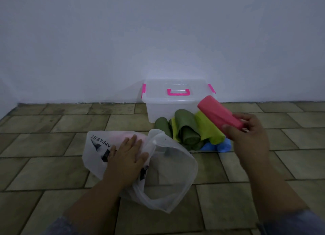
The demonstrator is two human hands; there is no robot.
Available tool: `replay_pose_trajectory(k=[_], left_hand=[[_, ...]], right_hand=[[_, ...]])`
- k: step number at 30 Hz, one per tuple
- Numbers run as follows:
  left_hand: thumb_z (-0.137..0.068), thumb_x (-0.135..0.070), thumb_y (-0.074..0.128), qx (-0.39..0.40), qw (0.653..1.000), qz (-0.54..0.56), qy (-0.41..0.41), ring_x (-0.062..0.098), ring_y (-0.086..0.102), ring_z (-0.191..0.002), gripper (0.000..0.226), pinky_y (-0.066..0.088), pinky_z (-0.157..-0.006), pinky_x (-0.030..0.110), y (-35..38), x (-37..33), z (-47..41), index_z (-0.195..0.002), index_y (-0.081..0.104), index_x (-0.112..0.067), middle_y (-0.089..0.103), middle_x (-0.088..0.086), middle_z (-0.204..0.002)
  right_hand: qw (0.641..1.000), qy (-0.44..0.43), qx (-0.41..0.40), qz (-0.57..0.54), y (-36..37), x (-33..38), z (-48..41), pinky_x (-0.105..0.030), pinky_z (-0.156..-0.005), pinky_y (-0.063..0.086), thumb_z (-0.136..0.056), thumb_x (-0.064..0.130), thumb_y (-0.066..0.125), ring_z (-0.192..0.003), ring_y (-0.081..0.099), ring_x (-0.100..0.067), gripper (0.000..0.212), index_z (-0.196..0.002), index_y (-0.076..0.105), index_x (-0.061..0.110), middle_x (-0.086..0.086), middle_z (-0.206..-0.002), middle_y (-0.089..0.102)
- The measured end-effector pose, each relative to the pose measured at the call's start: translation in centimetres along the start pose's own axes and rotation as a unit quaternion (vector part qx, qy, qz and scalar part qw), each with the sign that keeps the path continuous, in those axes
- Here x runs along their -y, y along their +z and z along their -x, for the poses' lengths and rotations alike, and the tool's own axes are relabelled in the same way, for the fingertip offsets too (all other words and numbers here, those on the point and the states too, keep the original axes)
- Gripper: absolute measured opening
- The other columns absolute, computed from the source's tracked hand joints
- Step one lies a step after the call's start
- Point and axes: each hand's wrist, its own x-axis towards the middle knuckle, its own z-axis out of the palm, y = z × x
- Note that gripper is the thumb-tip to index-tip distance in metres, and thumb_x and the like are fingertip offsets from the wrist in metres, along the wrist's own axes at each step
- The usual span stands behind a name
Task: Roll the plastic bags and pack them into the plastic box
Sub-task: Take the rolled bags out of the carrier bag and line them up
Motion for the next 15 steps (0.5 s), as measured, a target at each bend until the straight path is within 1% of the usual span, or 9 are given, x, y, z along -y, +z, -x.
replay_pose_trajectory(k=[1, 3, 5, 7, 9, 10, 12, 13, 15], left_hand=[[-0.094, -0.059, 0.009, -0.003, 1.000, -0.001, 0.002, 0.012, -0.002, -0.146, 0.065, -0.006, -0.115, 0.044, 0.0, 0.0, 0.0, -0.151, 0.013, -0.029, 0.003, -0.007, -0.160], [-0.093, -0.059, 0.009, -0.006, 1.000, -0.001, 0.005, 0.012, -0.002, -0.146, 0.065, -0.006, -0.115, 0.043, 0.1, 0.0, 0.1, -0.150, 0.013, -0.029, 0.004, -0.007, -0.160], [-0.089, -0.062, 0.006, -0.003, 1.000, 0.007, 0.003, 0.011, -0.002, -0.146, 0.070, -0.006, -0.115, 0.042, 0.1, 0.1, 0.2, -0.150, 0.014, -0.030, 0.004, -0.008, -0.160], [-0.086, -0.063, 0.004, -0.006, 1.000, 0.015, 0.003, 0.011, -0.002, -0.146, 0.073, -0.006, -0.115, 0.042, 0.1, 0.1, 0.3, -0.150, 0.015, -0.030, 0.004, -0.008, -0.160], [-0.087, -0.062, 0.005, -0.015, 1.000, 0.016, 0.002, 0.010, -0.003, -0.146, 0.072, -0.006, -0.115, 0.042, 0.1, 0.0, 0.3, -0.150, 0.015, -0.030, 0.004, -0.009, -0.160], [-0.089, -0.061, 0.007, -0.017, 1.000, 0.014, 0.001, 0.010, -0.003, -0.146, 0.069, -0.006, -0.115, 0.042, 0.0, 0.0, 0.4, -0.150, 0.015, -0.030, 0.004, -0.008, -0.160], [-0.094, -0.059, 0.013, -0.005, 1.000, 0.014, 0.002, 0.010, -0.003, -0.146, 0.063, -0.007, -0.115, 0.042, -0.2, -0.2, 0.4, -0.150, 0.015, -0.029, 0.004, -0.008, -0.160], [-0.095, -0.059, 0.017, 0.001, 1.000, 0.025, 0.003, 0.010, -0.002, -0.146, 0.063, -0.006, -0.116, 0.043, -0.6, -0.4, 0.4, -0.150, 0.016, -0.029, 0.005, -0.008, -0.160], [-0.090, -0.063, 0.022, -0.041, 0.997, 0.061, 0.002, 0.013, 0.010, -0.145, 0.068, 0.000, -0.116, 0.046, -1.9, -0.4, 0.4, -0.148, 0.024, -0.028, 0.017, -0.006, -0.158]], right_hand=[[0.999, -0.001, -0.016, 0.044, 1.2, -0.5, -0.2, -0.019, -0.056, 0.046, -0.071, 0.017, 0.076, -0.071, 0.061, -0.006, 0.036, -0.098, 0.060, 0.034, 0.003, -0.095, 0.065], [0.982, -0.028, 0.005, 0.185, 3.6, -1.6, -0.2, -0.023, -0.061, 0.042, -0.072, 0.027, 0.077, -0.078, 0.058, -0.012, 0.041, -0.108, 0.058, 0.029, -0.002, -0.102, 0.062], [0.937, -0.085, 0.031, 0.337, 5.4, -2.3, 0.1, -0.027, -0.066, 0.038, -0.074, 0.038, 0.074, -0.084, 0.058, -0.022, 0.044, -0.113, 0.058, 0.027, -0.005, -0.099, 0.060], [0.900, -0.126, 0.039, 0.416, 6.0, -2.4, 0.4, -0.030, -0.067, 0.033, -0.077, 0.046, 0.069, -0.087, 0.057, -0.029, 0.043, -0.114, 0.060, 0.026, -0.006, -0.094, 0.061], [0.886, -0.139, 0.042, 0.440, 5.8, -2.5, 0.6, -0.034, -0.072, 0.036, -0.080, 0.051, 0.062, -0.093, 0.056, -0.031, 0.043, -0.116, 0.061, 0.026, -0.008, -0.098, 0.062], [0.891, -0.139, 0.040, 0.431, 5.6, -2.5, 0.9, -0.038, -0.078, 0.039, -0.082, 0.052, 0.059, -0.097, 0.055, -0.031, 0.045, -0.117, 0.060, 0.025, -0.008, -0.104, 0.061], [0.922, -0.144, 0.029, 0.359, 5.1, -2.1, 2.5, -0.044, -0.085, 0.043, -0.082, 0.056, 0.055, -0.102, 0.053, -0.029, 0.048, -0.119, 0.058, 0.025, -0.008, -0.112, 0.058], [0.937, -0.153, 0.030, 0.311, 4.9, -2.0, 3.8, -0.046, -0.084, 0.045, -0.082, 0.058, 0.052, -0.102, 0.053, -0.028, 0.050, -0.119, 0.056, 0.025, -0.007, -0.113, 0.057], [0.945, -0.172, 0.079, 0.266, 4.6, -2.2, 7.1, -0.046, -0.085, 0.047, -0.081, 0.064, 0.046, -0.108, 0.053, -0.024, 0.057, -0.125, 0.050, 0.029, -0.005, -0.122, 0.054]])
